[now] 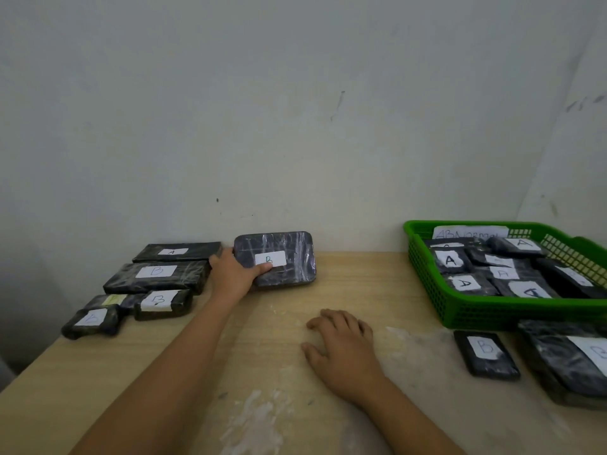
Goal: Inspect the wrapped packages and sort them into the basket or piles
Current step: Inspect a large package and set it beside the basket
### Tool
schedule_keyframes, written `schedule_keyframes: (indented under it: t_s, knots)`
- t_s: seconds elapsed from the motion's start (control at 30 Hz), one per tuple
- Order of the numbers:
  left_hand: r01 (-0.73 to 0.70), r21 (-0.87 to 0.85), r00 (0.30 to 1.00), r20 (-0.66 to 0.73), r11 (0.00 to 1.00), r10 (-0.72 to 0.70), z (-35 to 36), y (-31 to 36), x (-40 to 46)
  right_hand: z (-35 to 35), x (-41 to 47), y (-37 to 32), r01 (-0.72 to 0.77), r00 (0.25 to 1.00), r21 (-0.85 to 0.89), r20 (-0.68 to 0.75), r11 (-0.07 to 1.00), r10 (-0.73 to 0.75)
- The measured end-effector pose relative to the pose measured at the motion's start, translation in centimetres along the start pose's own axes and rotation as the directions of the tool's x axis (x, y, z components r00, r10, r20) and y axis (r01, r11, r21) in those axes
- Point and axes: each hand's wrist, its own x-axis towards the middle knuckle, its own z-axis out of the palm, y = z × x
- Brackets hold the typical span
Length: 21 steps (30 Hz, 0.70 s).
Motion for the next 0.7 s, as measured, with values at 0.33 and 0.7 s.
schedule_keyframes:
  t_s: [0.33,0.7]
  knots:
    - [0.158,-0.573,0.944,0.326,0.804,0.047,0.2,2.4,-9.4,-6.4,-1.7,1.6,-0.083,0.881,0.597,-0.330,0.798,0.338]
    - [0.211,-0.680,0.869,0.459,0.702,0.184,0.4,4.6,-20.1,-8.5,-7.9,3.4,-0.015,0.920,0.895,-0.163,0.446,0.357]
